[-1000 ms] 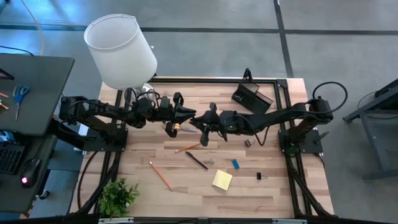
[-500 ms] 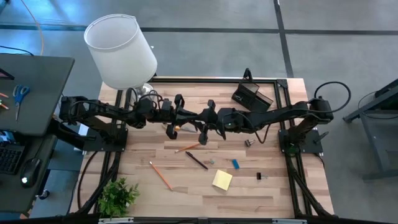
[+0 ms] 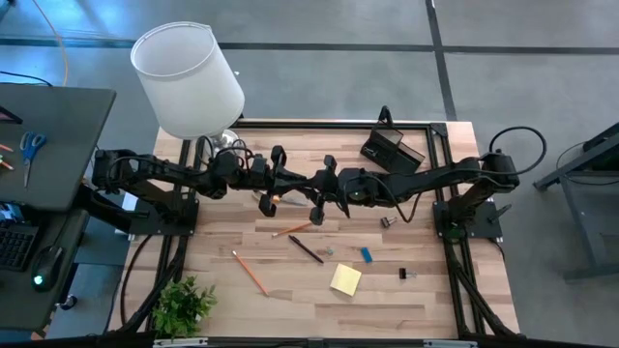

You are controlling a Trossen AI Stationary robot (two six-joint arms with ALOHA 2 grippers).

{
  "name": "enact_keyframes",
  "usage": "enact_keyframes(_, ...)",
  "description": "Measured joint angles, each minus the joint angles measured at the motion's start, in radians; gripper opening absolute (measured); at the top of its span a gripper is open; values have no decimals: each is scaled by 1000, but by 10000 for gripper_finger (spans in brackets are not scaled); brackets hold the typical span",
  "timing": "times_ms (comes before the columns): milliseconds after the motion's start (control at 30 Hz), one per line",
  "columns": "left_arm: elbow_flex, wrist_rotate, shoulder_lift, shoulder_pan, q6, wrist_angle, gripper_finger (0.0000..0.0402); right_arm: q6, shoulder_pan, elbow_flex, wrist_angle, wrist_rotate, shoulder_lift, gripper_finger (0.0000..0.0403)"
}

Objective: Pick and place office supplies into organizer
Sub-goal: Put the top black pen into the mesh desk organizer

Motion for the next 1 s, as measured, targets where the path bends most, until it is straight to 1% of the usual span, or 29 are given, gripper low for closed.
enact_keyframes(100, 0, -6, 0, 0, 2, -11, 50, -32, 0, -1, -3, 37, 2, 18)
enact_keyframes(233, 1, -83, -2, 1, 3, -36, 93, -35, -11, -3, -11, 131, -1, 18)
enact_keyframes(300, 1, -97, -19, 10, 6, -69, 115, -28, -18, -3, -21, 180, -6, 18)
enact_keyframes(333, 1, -98, -31, 20, 6, -84, 127, -25, -22, -6, -31, 208, -14, 18)
enact_keyframes(433, 0, -77, -87, 38, 8, -159, 157, -4, -43, -18, -67, 337, -48, 18)
enact_keyframes(500, 0, -65, -134, 56, 10, -217, 174, -4, -63, -30, -113, 396, -76, 18)
enact_keyframes(633, 0, -75, -212, 61, 36, -307, 197, -5, -132, -66, -196, 417, -158, 18)
enact_keyframes(767, 0, -49, -262, 56, 44, -344, 203, 4, -256, -163, -193, 448, -257, 18)
enact_keyframes(833, 0, -46, -269, 59, 43, -361, 204, 21, -330, -235, -143, 443, -310, 20)
enact_keyframes(900, 0, -50, -277, 60, 44, -370, 204, 30, -406, -322, -54, 421, -356, 21)
enact_keyframes(1000, 0, -48, -277, 58, 44, -367, 204, 30, -515, -448, 111, 350, -407, 19)
